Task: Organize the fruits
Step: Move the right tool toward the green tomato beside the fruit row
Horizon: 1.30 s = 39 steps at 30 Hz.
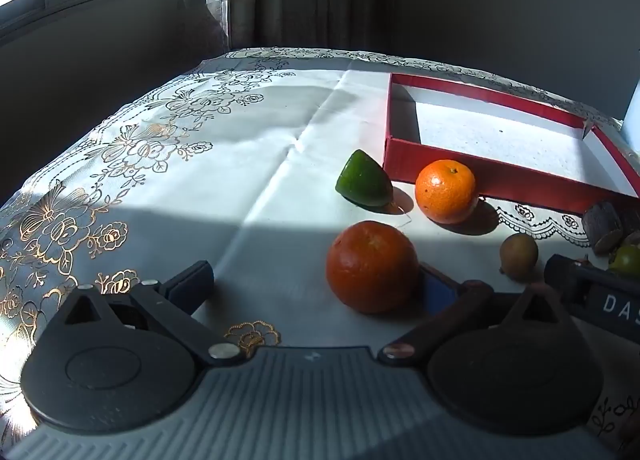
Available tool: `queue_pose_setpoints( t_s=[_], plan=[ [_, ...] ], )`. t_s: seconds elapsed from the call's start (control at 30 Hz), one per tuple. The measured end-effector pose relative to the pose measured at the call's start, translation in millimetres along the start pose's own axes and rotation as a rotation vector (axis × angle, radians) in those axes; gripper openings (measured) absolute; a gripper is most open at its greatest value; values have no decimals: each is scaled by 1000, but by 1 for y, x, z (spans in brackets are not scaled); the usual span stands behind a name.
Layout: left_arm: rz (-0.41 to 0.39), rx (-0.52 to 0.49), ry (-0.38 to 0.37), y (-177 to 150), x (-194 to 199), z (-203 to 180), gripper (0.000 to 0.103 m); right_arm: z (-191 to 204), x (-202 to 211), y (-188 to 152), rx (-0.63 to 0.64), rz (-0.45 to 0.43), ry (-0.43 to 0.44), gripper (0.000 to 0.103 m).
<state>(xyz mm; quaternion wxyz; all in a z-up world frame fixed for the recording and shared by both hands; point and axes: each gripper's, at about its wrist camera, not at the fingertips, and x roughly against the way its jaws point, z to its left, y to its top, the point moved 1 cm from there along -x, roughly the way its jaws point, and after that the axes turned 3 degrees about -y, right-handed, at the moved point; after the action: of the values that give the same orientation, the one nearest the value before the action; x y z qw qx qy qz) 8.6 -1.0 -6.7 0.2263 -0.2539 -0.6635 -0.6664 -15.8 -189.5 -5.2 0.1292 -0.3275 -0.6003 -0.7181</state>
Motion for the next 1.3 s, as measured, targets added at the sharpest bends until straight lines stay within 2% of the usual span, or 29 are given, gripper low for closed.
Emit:
queue_pose_setpoints(
  t_s=[0.57,0.73,0.8,1.0,1.3],
  plan=[
    [-14,14,-24,0,0,4,103,-3,0,1,-6,-3,5,103],
    [-36,88,-119,3,3,14,103,-1,1,0,-8,-3,7,103],
    [-38,116,-135,4,3,17,103,0,1,0,-10,-4,9,103],
    [-5,24,-78,4,0,5,103,-4,2,1,-29,-8,27,103],
    [2,-18,-37,0,0,1,103,-14,6,0,-40,-13,99,103]
  ],
)
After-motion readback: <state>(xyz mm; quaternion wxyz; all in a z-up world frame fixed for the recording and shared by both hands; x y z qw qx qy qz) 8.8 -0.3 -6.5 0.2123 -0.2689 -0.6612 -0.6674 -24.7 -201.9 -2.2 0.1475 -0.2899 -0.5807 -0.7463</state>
